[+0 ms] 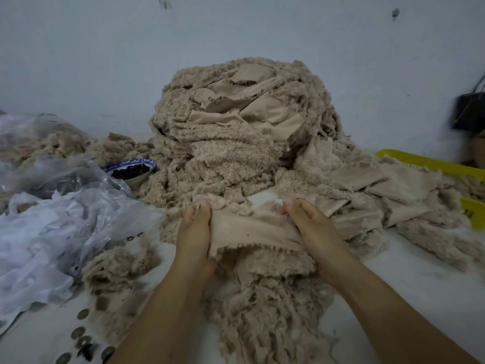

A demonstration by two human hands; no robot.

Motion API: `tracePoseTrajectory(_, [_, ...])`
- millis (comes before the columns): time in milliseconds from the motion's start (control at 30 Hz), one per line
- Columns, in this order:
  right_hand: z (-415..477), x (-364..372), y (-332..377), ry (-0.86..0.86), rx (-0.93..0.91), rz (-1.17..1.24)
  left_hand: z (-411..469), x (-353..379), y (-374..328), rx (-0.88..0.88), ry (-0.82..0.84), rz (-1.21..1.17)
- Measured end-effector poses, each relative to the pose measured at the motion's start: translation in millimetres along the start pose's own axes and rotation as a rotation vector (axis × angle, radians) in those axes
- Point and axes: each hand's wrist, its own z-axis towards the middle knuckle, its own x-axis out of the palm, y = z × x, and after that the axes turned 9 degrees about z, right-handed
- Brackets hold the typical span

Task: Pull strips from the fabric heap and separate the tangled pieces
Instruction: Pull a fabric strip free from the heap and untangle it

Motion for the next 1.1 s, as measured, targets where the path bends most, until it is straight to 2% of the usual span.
tracePoseTrajectory(133, [1, -9, -4, 0.13, -0.018, -0.265, 5, -11, -7, -0.035, -0.084, -0.03])
tracePoseTrajectory(267, [2, -13, -4, 0.225, 0.024, -0.367, 1, -11, -11, -0.103, -0.061, -0.156])
tracePoseTrajectory(333, [3, -16, -3, 0.182, 0.026, -0.256, 3, -15, -15, -0.166, -0.007, -0.304])
tracePoseTrajectory(400, [4, -17, -3, 0.114, 0.081, 0.013, 4, -21, -17, -0.226, 0.012, -0.437])
tracePoseTrajectory(500, [3, -15, -1, 0.095, 0.181, 0.404, -2, -21, -21, -0.243, 0.087, -0.502])
tracePoseTrajectory(533, [3, -14, 0, 0.09, 0.189, 0.472, -5, -18, -22, -0.232, 0.117, -0.477])
tracePoseTrajectory(600, [2, -10, 0, 0.052, 0.167, 0.482, -8, -12, -19, -0.155, 0.154, -0.28])
tracePoseTrajectory(700, [0, -3, 2, -0.055, -0.016, 0.153, -15, -2, -13, 0.143, 0.098, 0.181])
tracePoseTrajectory(767, [-2, 1, 3, -0.106, -0.136, -0.015, -29, 7, -10, 0.319, 0.214, 0.42])
tracePoseTrajectory(900, [-4, 7, 1, -0.092, -0.242, -0.084, -48, 24, 4, 0.367, 0.548, 0.78])
tracePoseTrajectory(967, [-4, 7, 1, -0.094, -0.239, -0.1, -49, 26, 7, 0.389, 0.55, 0.786])
tracePoseTrajectory(1000, [-3, 6, 1, -0.103, -0.232, -0.124, -49, 25, 6, 0.37, 0.507, 0.717])
tracePoseTrajectory(1100, [-1, 1, 1, -0.127, -0.184, -0.123, -44, 18, -4, 0.098, 0.381, 0.324])
